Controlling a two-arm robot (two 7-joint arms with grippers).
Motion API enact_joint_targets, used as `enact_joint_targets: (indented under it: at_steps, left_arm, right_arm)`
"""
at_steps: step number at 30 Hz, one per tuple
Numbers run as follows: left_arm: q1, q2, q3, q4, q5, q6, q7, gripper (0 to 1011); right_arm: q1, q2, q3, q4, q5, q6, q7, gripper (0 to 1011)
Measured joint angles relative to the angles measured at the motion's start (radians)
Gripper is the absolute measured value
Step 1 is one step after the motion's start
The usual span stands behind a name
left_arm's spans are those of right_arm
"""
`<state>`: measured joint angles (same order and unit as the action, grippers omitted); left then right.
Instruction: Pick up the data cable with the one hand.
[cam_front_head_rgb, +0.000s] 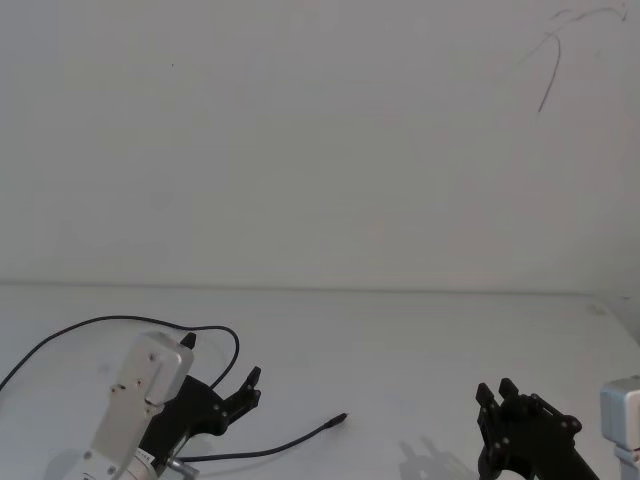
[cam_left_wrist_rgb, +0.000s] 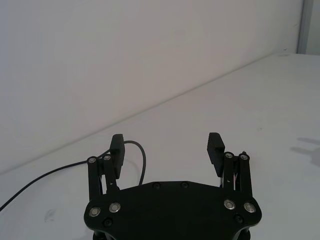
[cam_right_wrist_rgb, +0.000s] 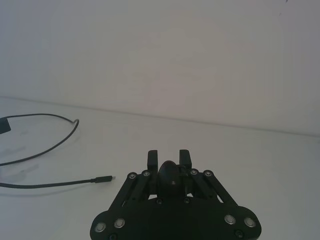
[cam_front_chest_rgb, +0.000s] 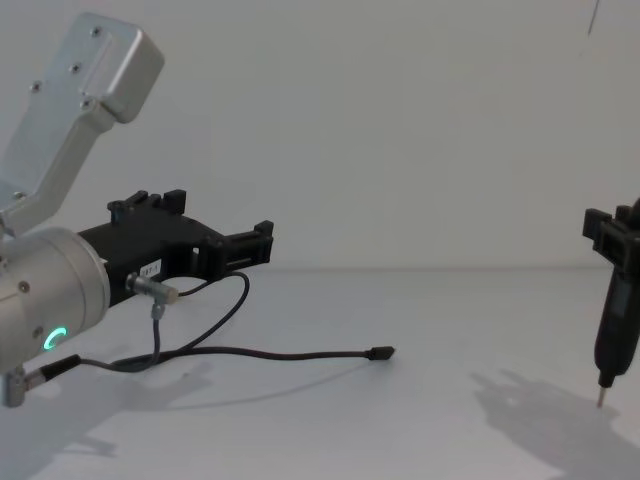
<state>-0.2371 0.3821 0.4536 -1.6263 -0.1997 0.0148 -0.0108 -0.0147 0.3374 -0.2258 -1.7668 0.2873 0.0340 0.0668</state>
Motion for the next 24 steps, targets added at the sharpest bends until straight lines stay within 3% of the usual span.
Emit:
enact_joint_targets:
  at_steps: [19,24]
  left_arm:
    - [-0.001,0.0,0.001,0.001,-0.001,0.0,-0.002,1001]
    - [-0.013,0.003,0.003,0.007,-0.003,-0.002,-0.027,1001]
  right_arm:
    - [0.0,0.0,0.0,0.0,0.0,0.0,0.0,251]
    - [0.0,0.0,0.0,0.0,0.0,0.0,0.0,251]
